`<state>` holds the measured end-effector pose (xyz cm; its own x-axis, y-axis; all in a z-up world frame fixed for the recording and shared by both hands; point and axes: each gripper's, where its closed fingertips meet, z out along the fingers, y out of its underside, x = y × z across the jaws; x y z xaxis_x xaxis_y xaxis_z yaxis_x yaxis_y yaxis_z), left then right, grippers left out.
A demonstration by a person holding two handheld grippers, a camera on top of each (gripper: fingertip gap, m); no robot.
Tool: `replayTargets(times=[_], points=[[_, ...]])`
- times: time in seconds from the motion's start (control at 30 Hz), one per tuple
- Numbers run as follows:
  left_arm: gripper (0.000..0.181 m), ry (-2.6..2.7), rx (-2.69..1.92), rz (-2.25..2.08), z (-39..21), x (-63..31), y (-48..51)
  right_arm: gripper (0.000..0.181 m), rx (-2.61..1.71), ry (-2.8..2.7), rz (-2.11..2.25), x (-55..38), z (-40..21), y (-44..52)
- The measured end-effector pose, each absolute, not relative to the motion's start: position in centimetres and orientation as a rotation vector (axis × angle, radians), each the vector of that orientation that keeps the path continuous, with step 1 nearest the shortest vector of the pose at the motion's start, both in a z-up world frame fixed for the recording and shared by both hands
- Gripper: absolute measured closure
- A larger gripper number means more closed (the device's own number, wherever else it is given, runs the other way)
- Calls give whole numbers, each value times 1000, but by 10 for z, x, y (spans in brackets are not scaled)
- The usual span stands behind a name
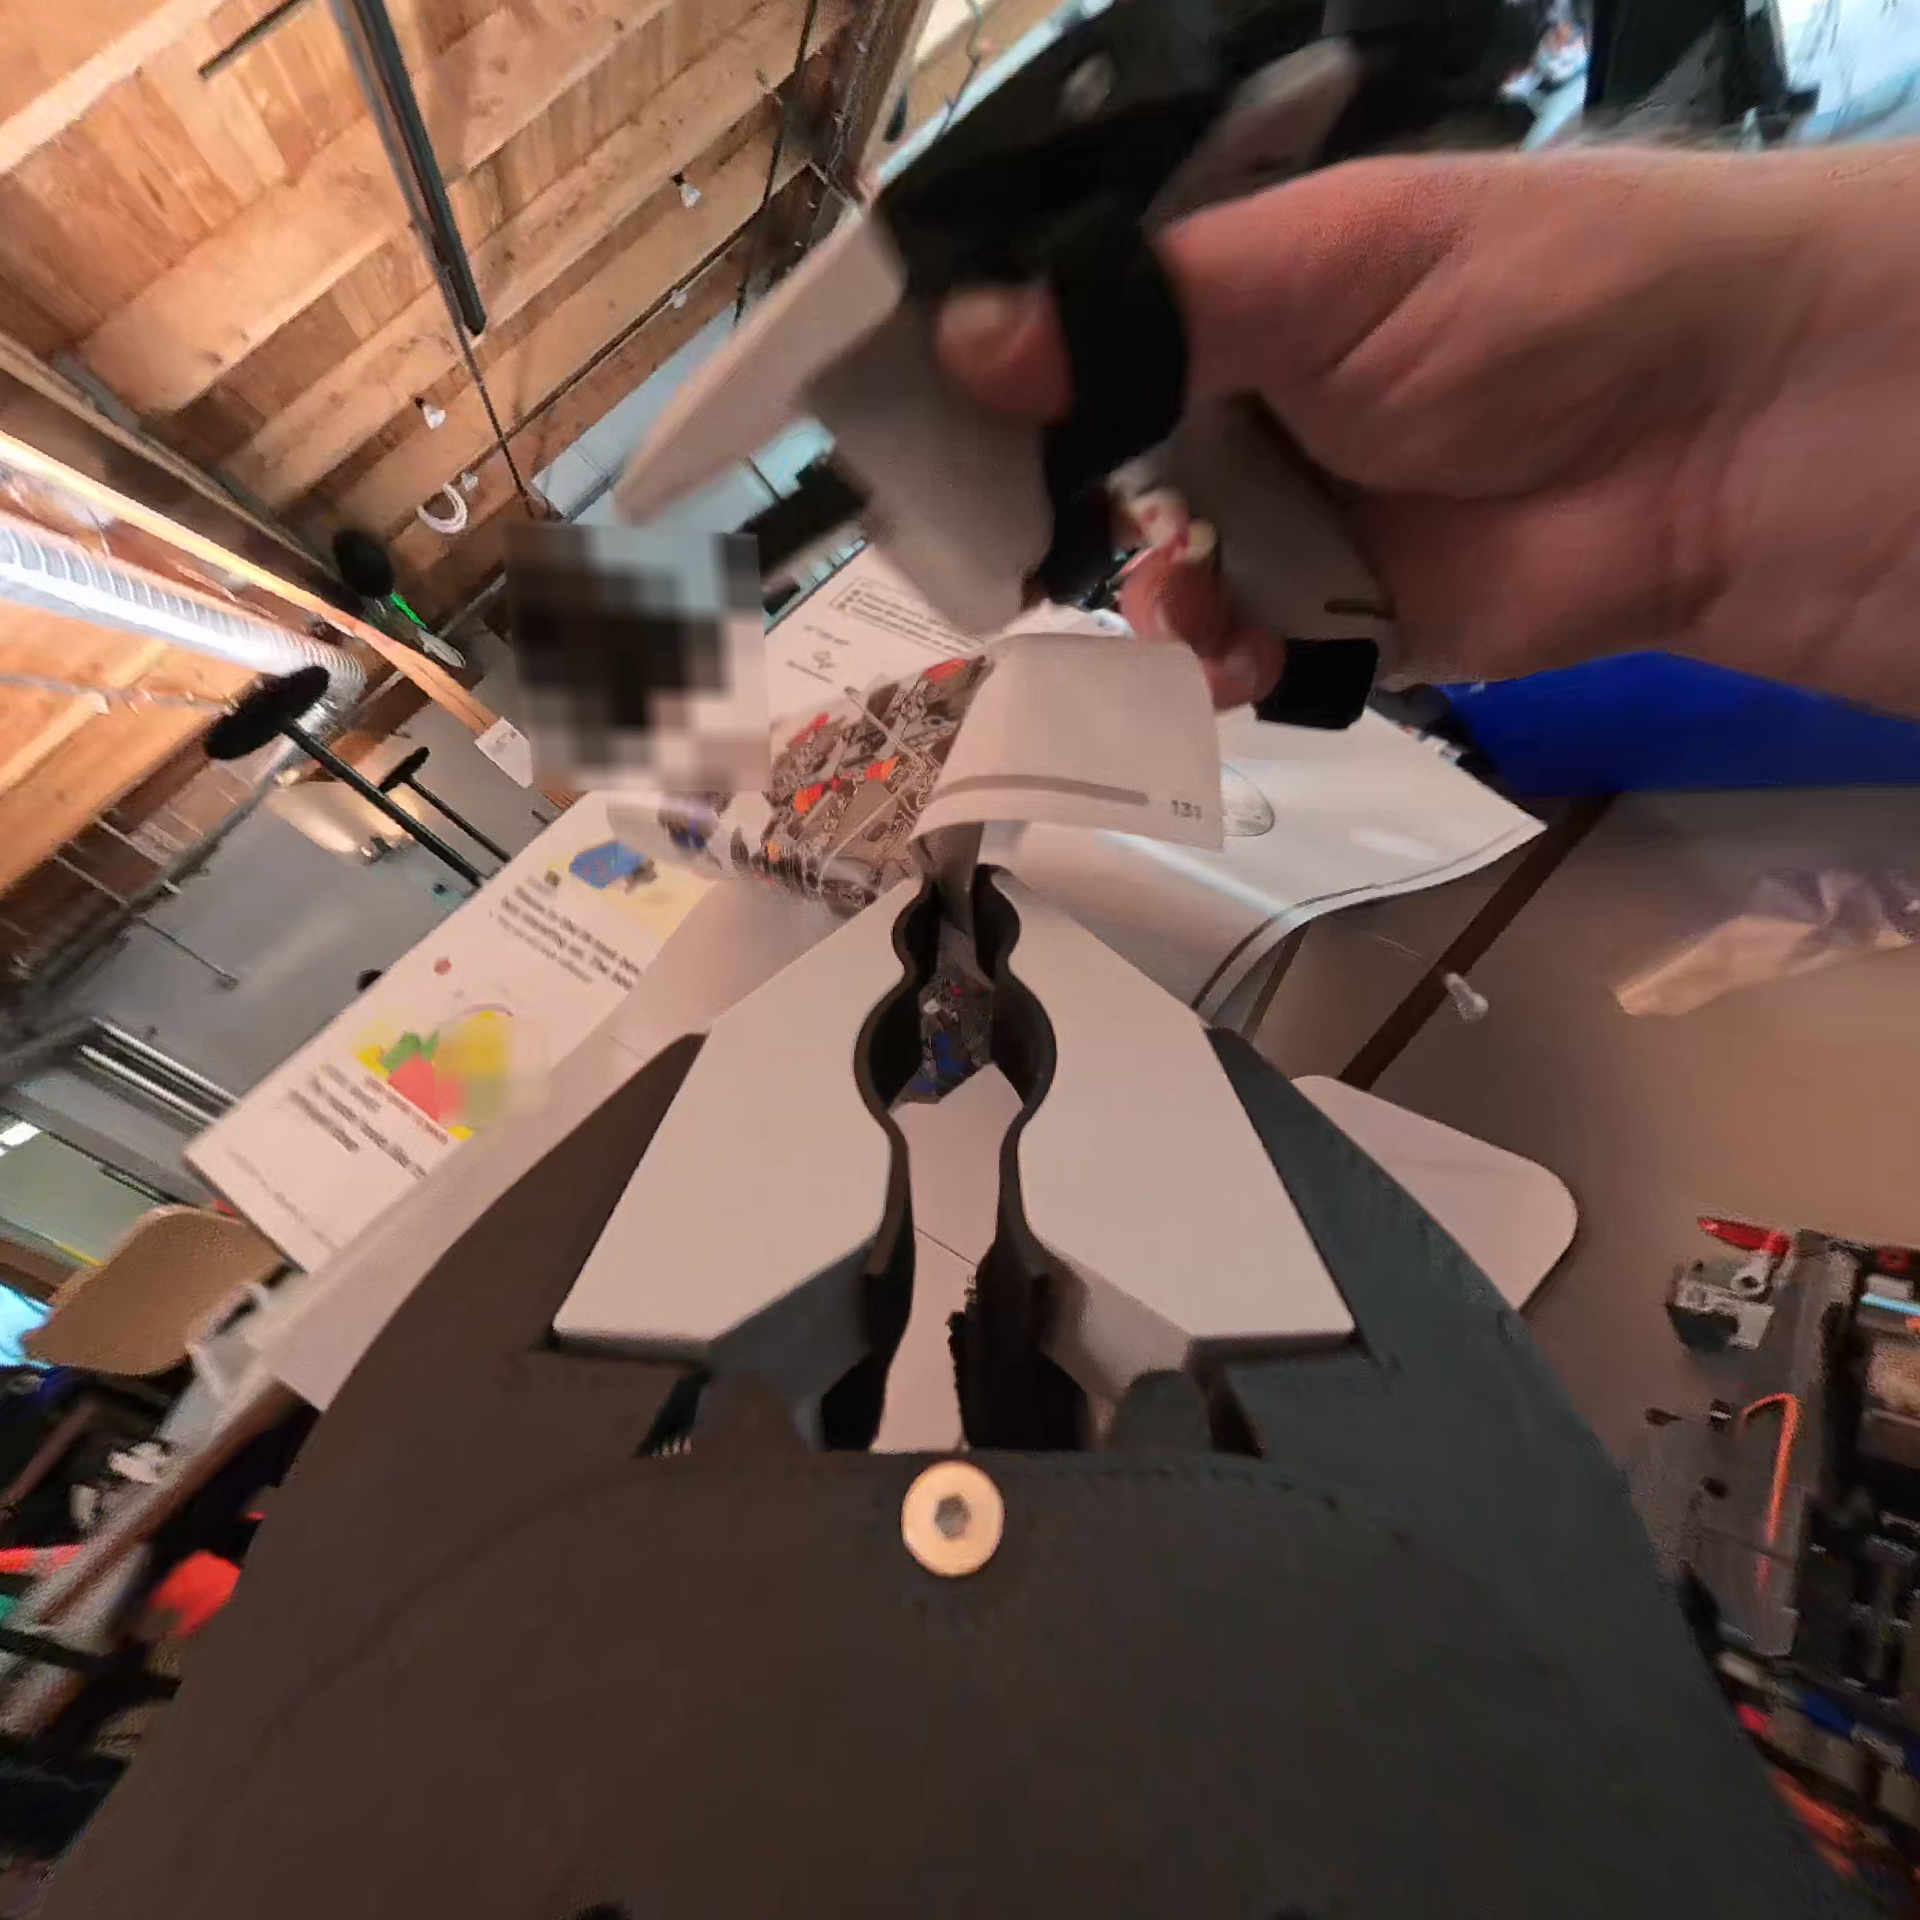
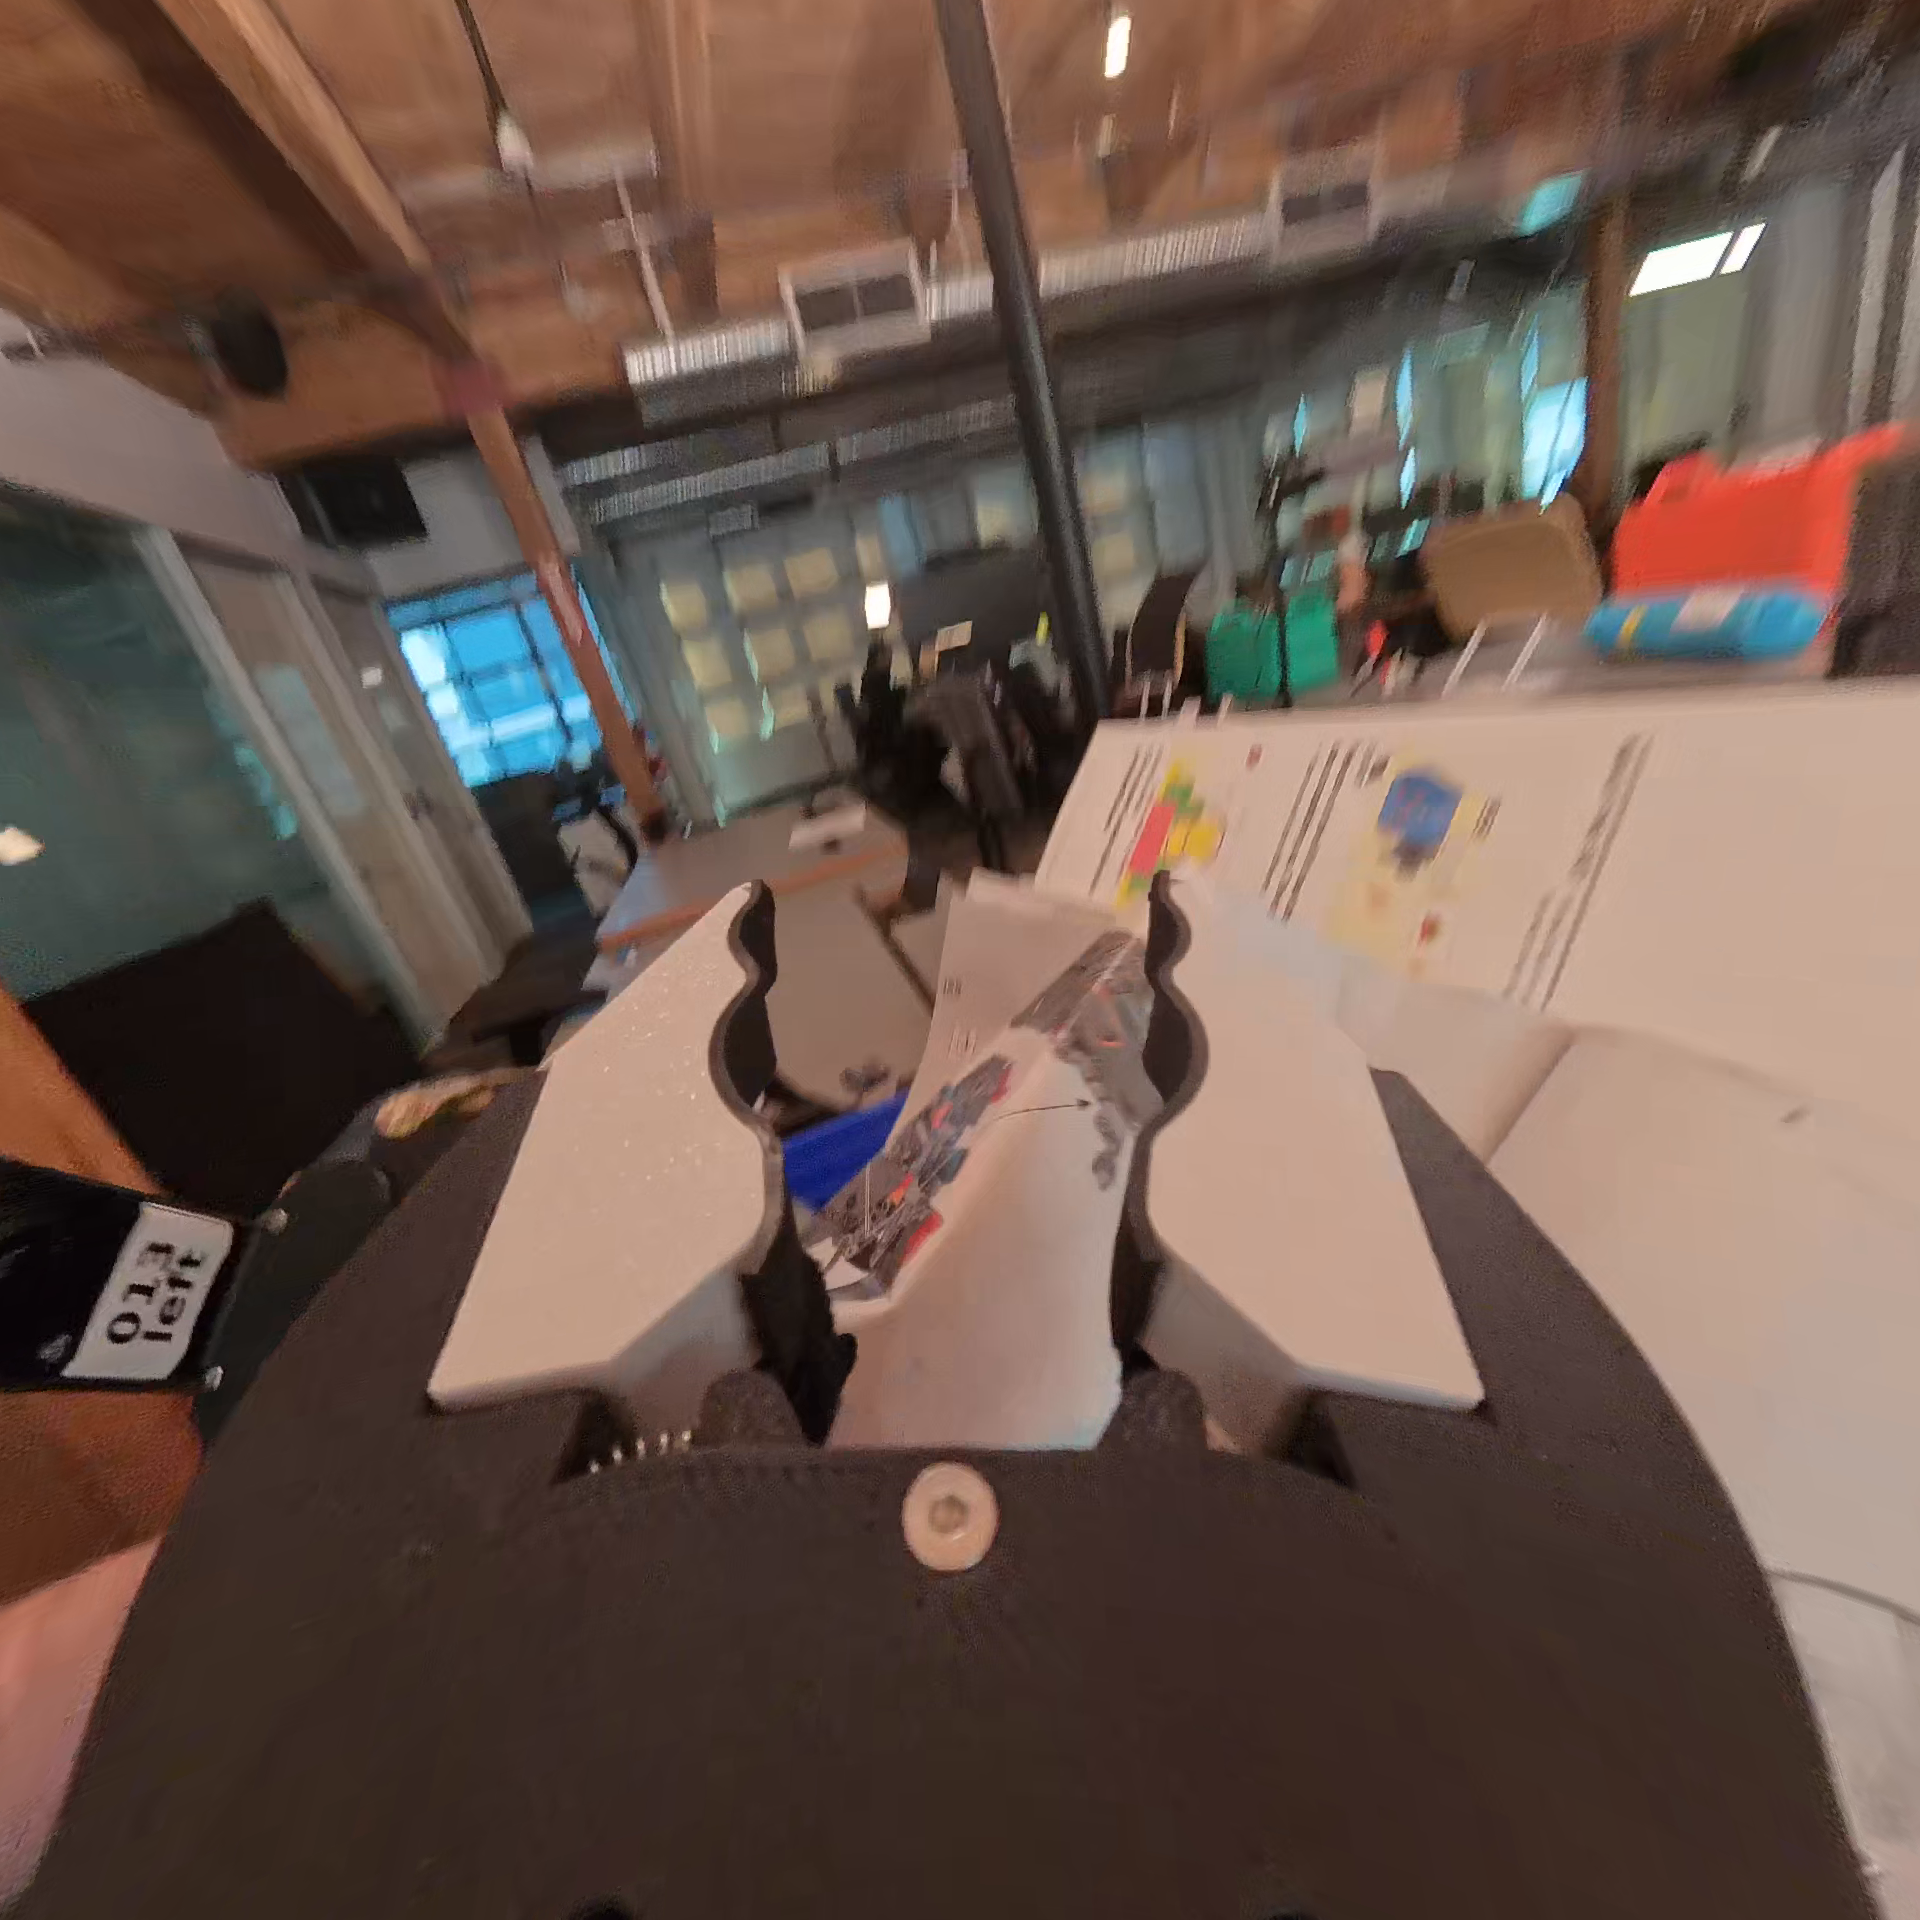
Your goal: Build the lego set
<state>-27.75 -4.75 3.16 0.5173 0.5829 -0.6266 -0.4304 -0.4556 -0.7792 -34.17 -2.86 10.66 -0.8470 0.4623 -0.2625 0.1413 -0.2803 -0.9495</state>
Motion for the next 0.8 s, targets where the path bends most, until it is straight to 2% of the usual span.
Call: replayTargets(times=[0.03,0.07,0.17,0.27,0.43,0.5,0.57,0.67,0.7,0.8], points=[[178,-185,-1652,1119,31,-279,-55,109,-708,-1618,2260,-336,123,-15],[178,-243,-1619,1059,28,-281,-63,108,-673,-1539,2259,-330,133,-2],[178,-378,-1504,863,18,-285,-85,120,-620,-1386,2272,-314,147,27],[172,-494,-1378,636,11,-290,-105,131,-704,-1508,2137,-327,117,25],[162,-550,-1132,498,23,-290,-145,128,-849,-1722,2053,-342,62,-1],[168,-561,-1131,452,21,-290,-151,136,-872,-1852,1932,-346,35,-19],[171,-587,-1151,456,16,-294,-157,135,-835,-2040,1877,-343,12,-51],[176,-647,-1135,465,12,-303,-175,142,-678,-2068,1802,-342,6,-87],[181,-665,-1139,463,9,-306,-181,144,-654,-2071,1740,-346,1,-94],[181,-718,-1183,398,-6,-318,-190,144,-625,-2202,1488,-356,-38,-110]])
